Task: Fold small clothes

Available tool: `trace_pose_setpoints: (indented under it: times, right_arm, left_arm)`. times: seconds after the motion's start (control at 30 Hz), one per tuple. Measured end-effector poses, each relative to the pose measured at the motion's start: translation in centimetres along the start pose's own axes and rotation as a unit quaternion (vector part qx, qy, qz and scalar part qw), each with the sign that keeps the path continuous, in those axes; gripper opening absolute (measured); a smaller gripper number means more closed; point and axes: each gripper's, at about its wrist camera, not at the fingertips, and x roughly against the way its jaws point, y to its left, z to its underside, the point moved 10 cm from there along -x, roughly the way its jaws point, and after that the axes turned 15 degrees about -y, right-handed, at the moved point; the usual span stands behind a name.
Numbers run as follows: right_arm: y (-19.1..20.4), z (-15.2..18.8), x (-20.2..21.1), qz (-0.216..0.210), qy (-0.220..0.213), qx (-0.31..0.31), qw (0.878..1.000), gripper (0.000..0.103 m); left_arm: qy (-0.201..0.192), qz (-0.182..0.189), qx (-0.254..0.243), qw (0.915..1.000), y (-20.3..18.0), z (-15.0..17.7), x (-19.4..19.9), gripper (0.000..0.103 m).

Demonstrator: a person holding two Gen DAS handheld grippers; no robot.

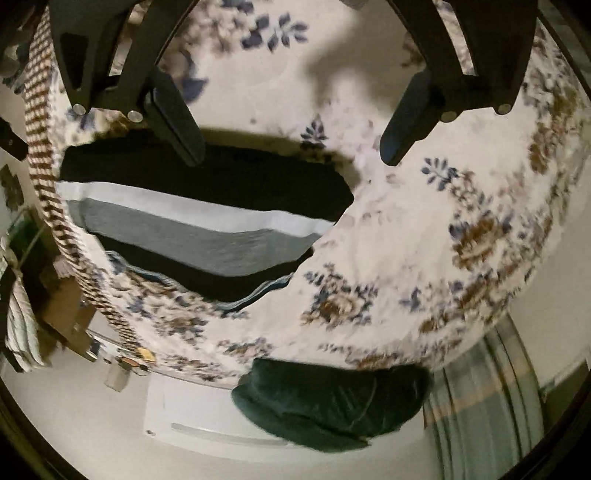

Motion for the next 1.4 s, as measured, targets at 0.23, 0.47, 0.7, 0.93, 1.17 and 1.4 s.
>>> trace_pose_setpoints:
  times: [0.23, 0.47, 0.7, 0.93, 1.17, 1.4]
  right_arm:
    - [1.3, -3.5, 12.2, -0.014, -0.045, 0.019, 0.999, 0.103]
    - [0.9, -6.1, 24.2, -0.028, -0.08, 0.035, 0.996, 0.103]
    - [-0.5, -6.6, 36.6, -0.05, -0.109, 0.048, 0.992, 0.103]
    - [-1.9, -7.0, 47.7, -0.066, -0.149, 0.063, 0.985, 0.103]
    - [-2.6, -7.3, 56.4, -0.063, -0.177, 0.072, 0.98, 0.103]
    - [-1.8, -6.8, 61.4, -0.076, -0.18, 0.067, 0.978, 0.103]
  left_arm:
    - [-0.025, 0.021, -0.012, 0.9994, -1.7, -4.1, 9.6, 0.097]
    - [-0.052, 0.032, -0.014, 0.998, -2.2, -6.6, 19.0, 0.097]
    - [-0.077, 0.039, -0.015, 0.9962, -2.5, -7.6, 28.4, 0.097]
    - [-0.105, 0.029, -0.019, 0.9938, -2.0, -7.6, 36.3, 0.097]
    - [-0.107, 0.033, -0.018, 0.9935, -0.6, -7.4, 40.5, 0.097]
    - [-0.129, 0.033, -0.013, 0.991, 0.6, -8.1, 42.9, 0.098]
